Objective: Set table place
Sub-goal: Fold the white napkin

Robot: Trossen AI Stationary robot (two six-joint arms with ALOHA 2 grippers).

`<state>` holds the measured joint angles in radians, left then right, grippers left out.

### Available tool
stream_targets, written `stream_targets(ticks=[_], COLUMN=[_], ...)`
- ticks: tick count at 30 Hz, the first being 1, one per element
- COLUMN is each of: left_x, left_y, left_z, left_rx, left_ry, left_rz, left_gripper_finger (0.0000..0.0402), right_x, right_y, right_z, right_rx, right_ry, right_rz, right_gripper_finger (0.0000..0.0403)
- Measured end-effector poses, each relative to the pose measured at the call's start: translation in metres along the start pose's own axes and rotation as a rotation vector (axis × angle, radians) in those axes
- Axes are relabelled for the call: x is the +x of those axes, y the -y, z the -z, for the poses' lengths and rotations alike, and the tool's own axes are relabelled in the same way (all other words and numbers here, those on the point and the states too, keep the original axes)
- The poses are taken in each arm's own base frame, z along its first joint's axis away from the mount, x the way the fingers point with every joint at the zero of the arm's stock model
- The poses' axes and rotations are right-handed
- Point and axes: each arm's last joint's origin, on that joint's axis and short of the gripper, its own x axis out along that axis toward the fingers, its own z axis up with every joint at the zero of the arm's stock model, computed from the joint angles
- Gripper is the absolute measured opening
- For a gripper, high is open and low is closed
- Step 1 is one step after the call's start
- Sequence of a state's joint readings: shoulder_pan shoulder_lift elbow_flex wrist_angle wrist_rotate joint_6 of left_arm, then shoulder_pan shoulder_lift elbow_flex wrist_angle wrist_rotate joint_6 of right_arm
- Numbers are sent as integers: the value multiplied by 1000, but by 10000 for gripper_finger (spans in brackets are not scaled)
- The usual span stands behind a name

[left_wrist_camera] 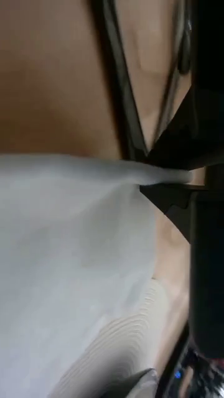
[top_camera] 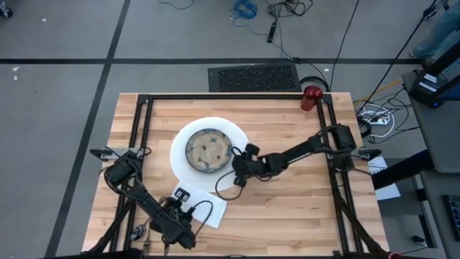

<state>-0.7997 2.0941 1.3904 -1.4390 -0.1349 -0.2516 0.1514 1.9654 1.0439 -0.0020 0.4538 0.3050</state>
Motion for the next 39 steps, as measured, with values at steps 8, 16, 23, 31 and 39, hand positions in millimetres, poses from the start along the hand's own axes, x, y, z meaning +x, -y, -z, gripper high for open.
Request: stream_targets(ticks=[8,16,23,31,39], left_x=[20,42,52,14,-12], left_y=[-17,-44,-78,-108,-108], left_z=[14,34,48,75,86], left_rx=[-26,-105,-209,-606,-1034], left_ry=[-132,-133,-120,97,460], left_rz=[-128,-109,-99,76,392], left_gripper_finger=[18,18,18,18,18], right_x=[-11,-41,-92,-146,-150], right_y=[16,15,8,18,24], right_z=[10,38,47,25,28], right_rx=[-76,-130,-179,-140,-108], right_ry=[-207,-532,-641,-378,-329], right_rz=[41,-9,-62,-37,-43], right_gripper_finger=[183,183,183,183,183])
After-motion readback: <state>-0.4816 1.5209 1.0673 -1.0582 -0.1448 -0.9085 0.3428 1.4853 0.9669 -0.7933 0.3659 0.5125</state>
